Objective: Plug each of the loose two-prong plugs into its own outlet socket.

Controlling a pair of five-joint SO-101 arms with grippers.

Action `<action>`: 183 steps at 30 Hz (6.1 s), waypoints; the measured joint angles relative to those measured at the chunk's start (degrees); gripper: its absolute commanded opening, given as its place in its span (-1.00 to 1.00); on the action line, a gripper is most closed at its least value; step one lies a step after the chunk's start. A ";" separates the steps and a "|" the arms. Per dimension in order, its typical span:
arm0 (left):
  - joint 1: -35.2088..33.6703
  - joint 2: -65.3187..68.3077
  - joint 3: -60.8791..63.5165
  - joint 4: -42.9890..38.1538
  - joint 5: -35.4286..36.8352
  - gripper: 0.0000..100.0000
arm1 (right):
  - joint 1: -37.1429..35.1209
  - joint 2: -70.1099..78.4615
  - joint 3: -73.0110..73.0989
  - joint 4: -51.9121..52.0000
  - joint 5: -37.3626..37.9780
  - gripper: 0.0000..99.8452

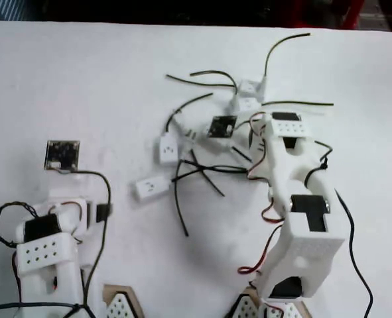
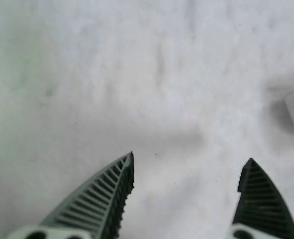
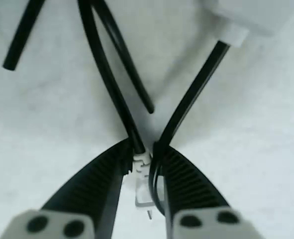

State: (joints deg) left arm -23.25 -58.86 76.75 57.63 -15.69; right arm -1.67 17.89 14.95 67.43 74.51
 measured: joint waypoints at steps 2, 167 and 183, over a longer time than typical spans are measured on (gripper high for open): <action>0.00 0.00 0.00 0.00 0.00 -0.34 | -0.35 -1.67 0.35 1.58 -2.90 -0.97; 0.00 0.00 0.00 0.00 0.00 -0.34 | 7.12 -61.36 15.82 16.18 -27.08 -0.93; 0.00 0.00 0.00 0.00 0.00 -0.34 | 5.80 -31.47 24.79 22.24 -27.25 -0.73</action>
State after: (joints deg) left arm -23.25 -58.86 76.75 57.63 -15.69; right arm 4.13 -13.58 39.74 89.67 47.25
